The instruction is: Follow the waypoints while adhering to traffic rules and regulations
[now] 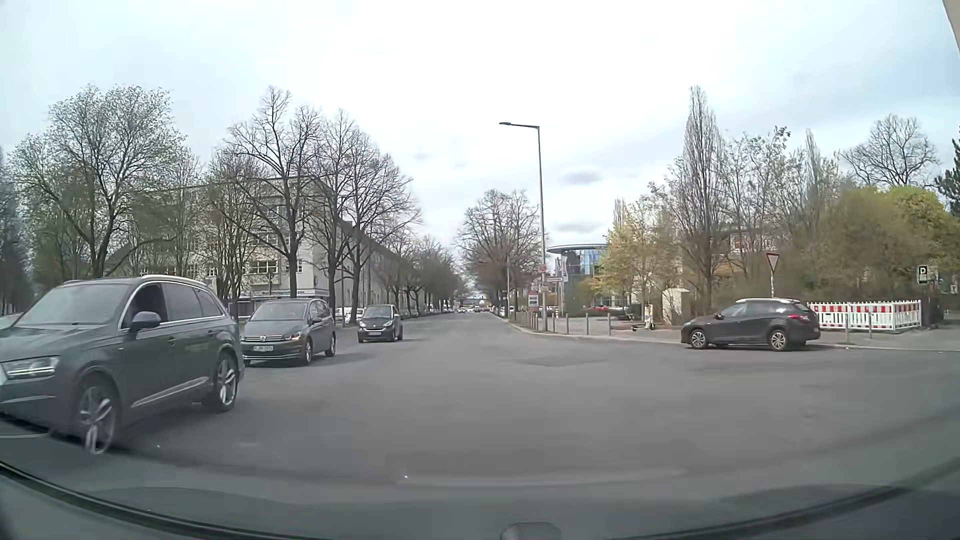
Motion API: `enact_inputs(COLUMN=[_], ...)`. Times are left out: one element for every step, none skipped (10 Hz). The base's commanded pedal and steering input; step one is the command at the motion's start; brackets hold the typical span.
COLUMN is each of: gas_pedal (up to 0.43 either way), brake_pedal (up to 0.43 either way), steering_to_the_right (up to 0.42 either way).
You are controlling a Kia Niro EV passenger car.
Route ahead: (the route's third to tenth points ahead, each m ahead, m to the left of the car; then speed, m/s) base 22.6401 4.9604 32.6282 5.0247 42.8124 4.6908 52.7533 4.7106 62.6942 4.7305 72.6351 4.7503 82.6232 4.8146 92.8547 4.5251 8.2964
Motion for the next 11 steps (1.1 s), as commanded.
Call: enact_inputs(gas_pedal=[0.169,0.169,0.169,0.169,0.169,0.169,0.169,0.169,0.169,0.169,0.169], brake_pedal=[0.0,0.0,0.0,0.0,0.0,0.0,0.0,0.0,0.0,0.0,0.0], steering_to_the_right=[0.001,0.0,0.0,0.0,-0.001,-0.004,-0.007,-0.009,-0.009,-0.009,-0.009])
